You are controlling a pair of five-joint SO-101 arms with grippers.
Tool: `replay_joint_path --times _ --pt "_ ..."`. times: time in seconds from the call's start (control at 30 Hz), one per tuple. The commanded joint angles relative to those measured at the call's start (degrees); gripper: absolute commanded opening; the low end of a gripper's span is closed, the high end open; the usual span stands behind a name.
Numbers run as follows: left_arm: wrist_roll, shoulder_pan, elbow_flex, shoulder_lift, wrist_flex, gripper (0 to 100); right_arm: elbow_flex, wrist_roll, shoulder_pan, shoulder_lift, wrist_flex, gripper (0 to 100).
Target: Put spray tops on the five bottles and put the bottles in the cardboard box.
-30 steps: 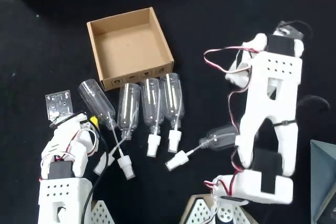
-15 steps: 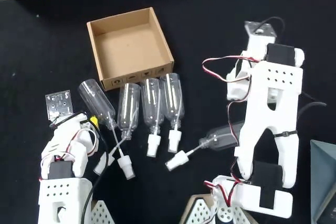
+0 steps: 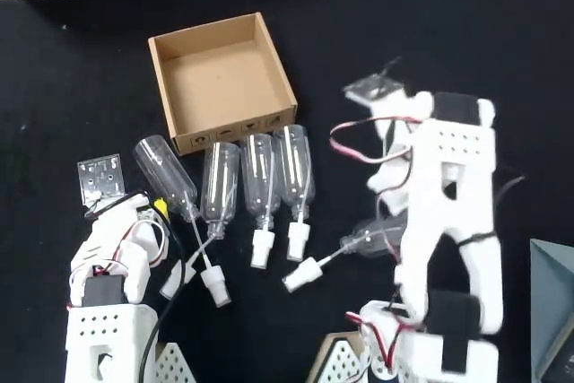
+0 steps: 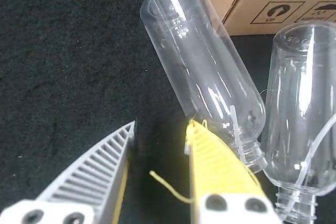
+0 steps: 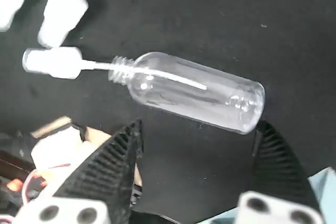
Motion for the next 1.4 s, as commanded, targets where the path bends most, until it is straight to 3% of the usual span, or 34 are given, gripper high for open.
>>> replay_joint_path --times 0.0,0.3,0.67,1.37 --pt "-0.2 -0.1 1.2 -0.1 0.2 15 1.3 3.3 -3.6 -7.3 1.4 28.4" --pt "-0.2 -0.1 1.2 -0.1 0.2 15 8.7 15.8 -6.0 -10.8 1.4 28.6" --pt "-0.2 -0.1 1.2 -0.1 0.2 15 17.1 30.1 -5.7 -11.0 -6.5 28.6" --pt "-0.2 -0.1 1.2 -0.1 0.2 15 31.3 34.4 -5.6 -10.7 -23.9 28.6"
